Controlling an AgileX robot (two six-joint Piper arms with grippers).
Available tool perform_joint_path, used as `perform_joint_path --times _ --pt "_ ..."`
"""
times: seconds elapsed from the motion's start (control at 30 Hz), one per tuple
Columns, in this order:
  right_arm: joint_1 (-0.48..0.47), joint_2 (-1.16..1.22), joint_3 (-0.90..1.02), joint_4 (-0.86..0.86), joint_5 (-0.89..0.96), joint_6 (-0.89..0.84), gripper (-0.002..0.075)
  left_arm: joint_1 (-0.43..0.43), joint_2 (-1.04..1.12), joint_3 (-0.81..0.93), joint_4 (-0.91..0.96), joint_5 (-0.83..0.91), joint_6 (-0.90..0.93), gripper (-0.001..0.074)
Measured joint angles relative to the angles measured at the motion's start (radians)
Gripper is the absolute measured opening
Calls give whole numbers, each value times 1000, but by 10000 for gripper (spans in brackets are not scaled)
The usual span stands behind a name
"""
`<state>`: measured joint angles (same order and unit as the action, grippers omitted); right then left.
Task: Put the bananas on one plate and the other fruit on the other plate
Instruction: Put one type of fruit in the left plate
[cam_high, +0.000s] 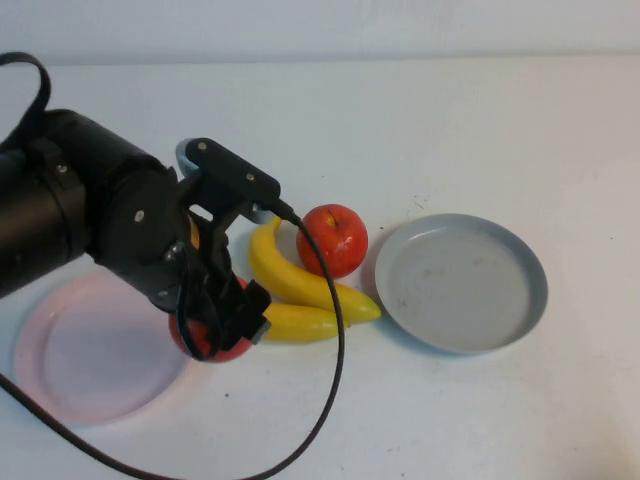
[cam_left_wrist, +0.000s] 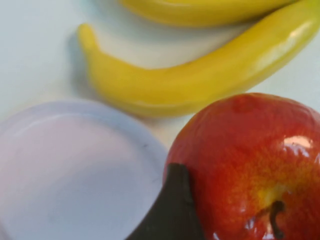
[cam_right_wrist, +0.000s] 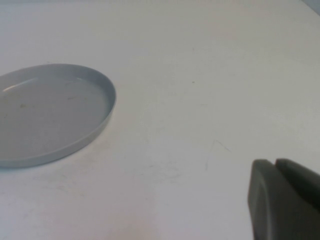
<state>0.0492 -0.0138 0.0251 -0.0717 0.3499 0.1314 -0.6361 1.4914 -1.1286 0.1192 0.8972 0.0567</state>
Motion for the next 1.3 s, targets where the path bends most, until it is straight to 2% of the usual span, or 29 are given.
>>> perform_joint_path --times 0.13,0.3,0.5,0.77,0.93,1.3 --pt "0 0 0 0 0 0 -17 53 -9 -5 37 63 -57 573" --pt "0 0 0 0 0 0 -17 180 -9 -5 50 131 -73 573" --pt "0 0 0 0 0 0 -17 293 6 25 51 68 -78 573" --pt "0 0 0 0 0 0 -17 309 66 83 29 5 -68 574" --pt "0 0 0 0 0 0 -17 309 77 85 29 -34 -62 667" --pt "0 0 0 0 0 0 -17 289 57 31 64 0 -93 668"
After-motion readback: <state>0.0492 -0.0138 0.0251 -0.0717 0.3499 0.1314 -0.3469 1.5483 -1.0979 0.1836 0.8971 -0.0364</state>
